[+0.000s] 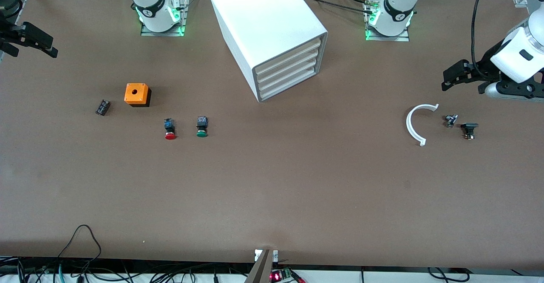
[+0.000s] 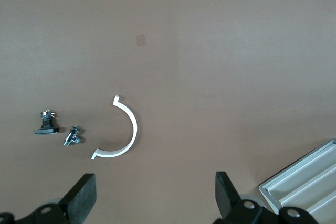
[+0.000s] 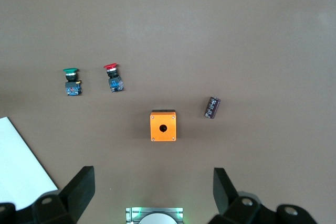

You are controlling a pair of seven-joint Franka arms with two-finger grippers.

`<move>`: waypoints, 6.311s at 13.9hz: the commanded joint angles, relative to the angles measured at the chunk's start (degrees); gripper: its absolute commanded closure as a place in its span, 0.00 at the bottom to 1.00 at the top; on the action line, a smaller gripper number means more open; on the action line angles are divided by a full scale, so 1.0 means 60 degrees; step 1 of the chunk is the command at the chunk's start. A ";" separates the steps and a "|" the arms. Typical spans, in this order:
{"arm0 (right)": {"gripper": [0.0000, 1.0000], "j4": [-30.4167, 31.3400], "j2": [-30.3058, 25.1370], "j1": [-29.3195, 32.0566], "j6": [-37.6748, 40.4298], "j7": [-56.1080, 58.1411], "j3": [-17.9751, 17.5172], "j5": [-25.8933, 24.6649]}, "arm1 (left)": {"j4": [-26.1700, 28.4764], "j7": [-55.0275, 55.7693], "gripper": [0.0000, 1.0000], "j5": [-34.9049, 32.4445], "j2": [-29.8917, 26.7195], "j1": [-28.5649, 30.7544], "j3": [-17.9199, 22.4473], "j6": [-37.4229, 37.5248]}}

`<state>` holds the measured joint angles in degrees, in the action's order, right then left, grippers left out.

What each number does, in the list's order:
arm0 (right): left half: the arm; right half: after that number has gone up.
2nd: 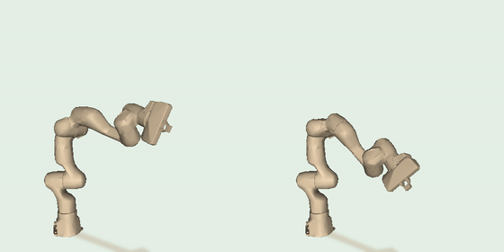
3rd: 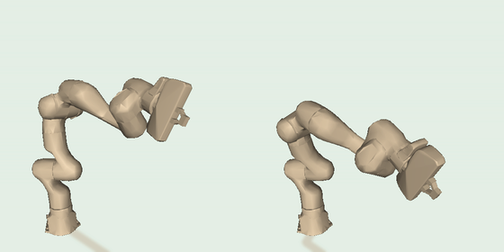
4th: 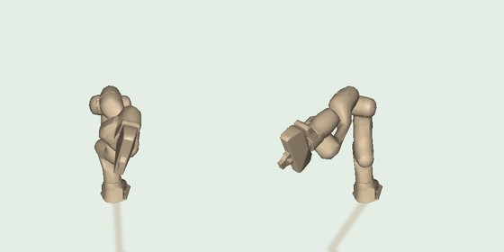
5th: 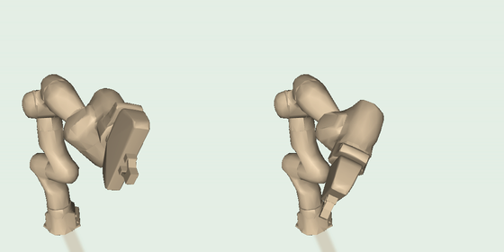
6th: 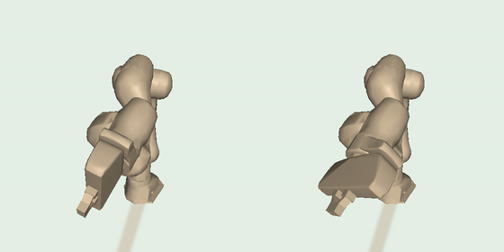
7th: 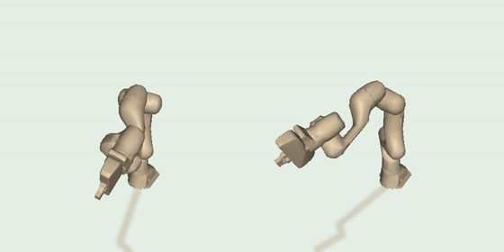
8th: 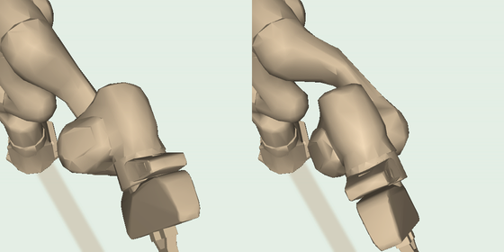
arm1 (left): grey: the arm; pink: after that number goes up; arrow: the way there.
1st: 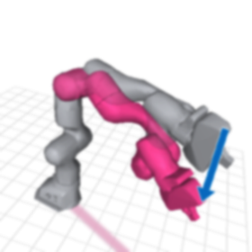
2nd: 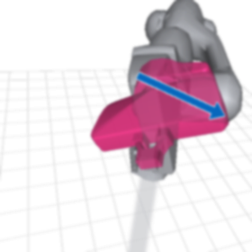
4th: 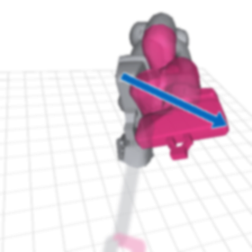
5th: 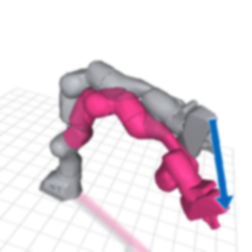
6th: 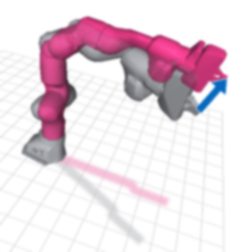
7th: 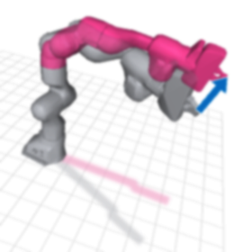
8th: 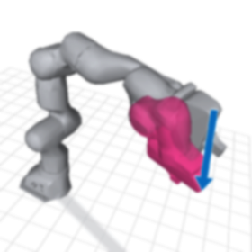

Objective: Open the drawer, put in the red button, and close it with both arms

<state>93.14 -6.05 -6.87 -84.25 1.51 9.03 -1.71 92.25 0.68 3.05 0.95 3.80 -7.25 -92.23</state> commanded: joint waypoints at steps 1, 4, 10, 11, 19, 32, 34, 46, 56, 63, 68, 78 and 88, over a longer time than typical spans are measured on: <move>0.00 -0.0084 -0.0046 0.0003 0.0024 0.0027 -0.0026 0.0095 | -0.0214 -0.0026 0.00 0.0151 0.0018 0.0010 -0.0007 0.0210; 0.00 -0.0084 -0.0046 -0.0012 0.0009 0.0027 -0.0084 0.0095 | -0.0229 -0.0026 0.00 0.0180 0.0018 0.0010 0.0036 0.0210; 0.00 -0.0055 0.0948 0.0061 -0.1058 0.0012 -0.0099 0.0197 | -0.0200 -0.0069 0.00 0.0180 0.0516 -0.0092 -0.0022 0.0107; 0.00 -0.0055 0.1197 0.0061 -0.1220 -0.0002 -0.0099 0.0212 | -0.0171 -0.0098 0.00 0.0238 0.0516 -0.0092 -0.0022 0.0136; 0.00 -0.0377 0.3396 -0.0391 -0.2538 0.0027 -0.0143 0.0549 | 0.0093 -0.0201 0.00 0.1714 0.2930 -0.0883 -0.0197 0.0049; 0.00 -0.0318 0.3631 -0.0495 -0.2716 0.0027 -0.0143 0.0579 | 0.4412 -0.3786 0.00 0.8451 0.3870 -0.1761 -0.0578 -0.0829; 0.00 -0.0392 0.3412 -0.0757 -0.2614 0.0042 -0.0143 0.0505 | 0.4881 -0.4534 0.00 0.9069 0.3900 -0.2170 -0.0724 -0.1340; 0.00 -0.0275 0.4215 -0.0964 -0.3417 -0.0017 -0.0128 0.0651 | 0.5192 -0.4640 1.00 1.0142 0.3842 -0.3623 -0.0770 -0.2427; 0.00 0.1302 0.4671 -0.2063 -0.5816 -0.1848 -0.0157 0.0578 | 0.4107 -0.4640 1.00 0.9233 0.3841 -0.2905 0.0549 -0.3921; 0.00 0.4145 0.4246 -0.2033 -0.8908 -0.1672 -0.0421 0.0461 | 0.4093 -0.4640 0.00 0.7515 0.3344 -0.2817 0.0564 -0.5132; 0.00 0.5173 0.4231 -0.2019 -0.9688 -0.1042 -0.0714 -0.0460 | 0.3829 -0.4610 0.00 0.5776 0.2510 -0.2379 0.0564 -0.5693; 0.00 0.5994 0.4480 -0.1960 -1.0874 -0.0823 -0.0773 -0.0916 | 0.3611 -0.4509 0.00 0.3658 0.0401 -0.1103 0.0841 -0.5157; 0.31 0.6009 0.4773 -0.1682 -1.0904 -0.0852 -0.0963 -0.0901 | 0.0226 -0.1554 0.00 -0.0199 0.0297 -0.1103 0.1619 -0.0364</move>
<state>128.53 22.46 -18.54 -148.45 -3.83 4.17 -6.31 96.49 -14.55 5.12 2.02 -2.57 2.81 -98.22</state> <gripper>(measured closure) 0.260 0.000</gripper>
